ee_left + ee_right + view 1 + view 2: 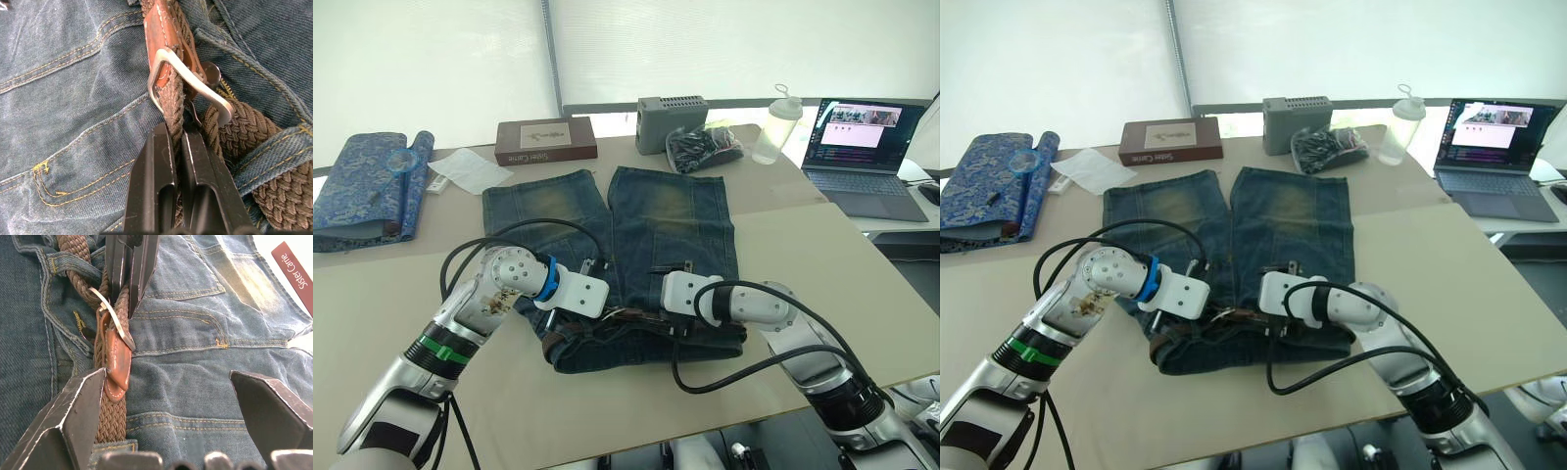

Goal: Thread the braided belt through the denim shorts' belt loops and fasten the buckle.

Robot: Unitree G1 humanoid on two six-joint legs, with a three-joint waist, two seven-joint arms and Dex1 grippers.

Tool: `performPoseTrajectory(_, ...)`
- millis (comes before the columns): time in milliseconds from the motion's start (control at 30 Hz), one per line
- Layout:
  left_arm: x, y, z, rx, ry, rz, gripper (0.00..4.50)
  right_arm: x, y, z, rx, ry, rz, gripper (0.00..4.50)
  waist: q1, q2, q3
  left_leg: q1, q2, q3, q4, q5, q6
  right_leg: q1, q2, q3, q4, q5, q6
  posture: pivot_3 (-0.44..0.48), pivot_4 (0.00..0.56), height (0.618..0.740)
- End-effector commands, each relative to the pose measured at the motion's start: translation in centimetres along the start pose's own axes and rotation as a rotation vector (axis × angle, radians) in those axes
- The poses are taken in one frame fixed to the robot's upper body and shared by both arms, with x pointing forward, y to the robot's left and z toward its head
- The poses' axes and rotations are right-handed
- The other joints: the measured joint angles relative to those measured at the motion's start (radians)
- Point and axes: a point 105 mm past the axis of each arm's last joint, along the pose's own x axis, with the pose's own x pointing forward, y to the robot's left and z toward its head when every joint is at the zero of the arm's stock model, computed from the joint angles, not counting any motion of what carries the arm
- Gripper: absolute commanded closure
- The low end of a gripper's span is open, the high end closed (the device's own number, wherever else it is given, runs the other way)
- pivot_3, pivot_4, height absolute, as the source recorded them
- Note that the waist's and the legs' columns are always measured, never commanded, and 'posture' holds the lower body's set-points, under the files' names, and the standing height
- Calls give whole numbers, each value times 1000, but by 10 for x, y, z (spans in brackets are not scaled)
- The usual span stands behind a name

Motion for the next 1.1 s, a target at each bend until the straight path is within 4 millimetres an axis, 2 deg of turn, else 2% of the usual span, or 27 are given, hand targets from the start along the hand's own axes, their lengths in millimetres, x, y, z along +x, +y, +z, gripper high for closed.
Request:
performPoseTrajectory(33, 0, 2, 4, 14, -8, 5, 4500, 0, -8, 13, -54, -39, -27, 32, 1, 0, 0, 0, 0, 0, 0, 0, 0, 0, 0, 0, 0, 0, 0, 0, 150, 740)
performPoseTrajectory(133, 0, 2, 5, 13, -13, 7, 4500, 4, -5, 10, -61, -33, -33, 32, 1, 0, 0, 0, 0, 0, 0, 0, 0, 0, 0, 0, 0, 0, 0, 0, 150, 740)
performPoseTrajectory(167, 0, 2, 6, 14, -14, 6, 4500, 5, -4, 9, -61, -31, -34, 267, 1, 0, 0, 0, 0, 0, 0, 0, 0, 0, 0, 0, 0, 0, 0, 0, 150, 740)
performPoseTrajectory(300, 0, 2, 6, 13, -16, 6, 4500, 6, 3, 0, -92, -7, -16, 1469, 1, 0, 0, 0, 0, 0, 0, 0, 0, 0, 0, 0, 0, 0, 0, 0, 150, 740)
performPoseTrajectory(500, 1, 2, 7, 15, -18, 9, 4500, 7, 10, -7, -124, 7, 7, 3592, 1, 0, 0, 0, 0, 0, 0, 0, 0, 0, 0, 0, 0, 0, 0, 0, 150, 740)
performPoseTrajectory(600, 1, 2, 8, 14, -22, 10, 4500, 9, 11, -9, -131, 8, 14, 4490, 1, 0, 0, 0, 0, 0, 0, 0, 0, 0, 0, 0, 0, 0, 0, 0, 150, 740)
performPoseTrajectory(967, -2, 2, 10, -30, -47, 13, 4500, 9, 12, -8, -135, -15, 17, 4490, 1, 0, 0, 0, 0, 0, 0, 0, 0, 0, 0, 0, 0, 0, 0, 0, 150, 740)
performPoseTrajectory(1100, -16, 14, 16, -139, -126, 81, 3001, 7, 9, -5, -128, -20, 1, 4500, 0, 0, 0, 0, 0, 0, 0, 0, 0, 0, 0, 0, 0, 0, 0, 0, 150, 740)
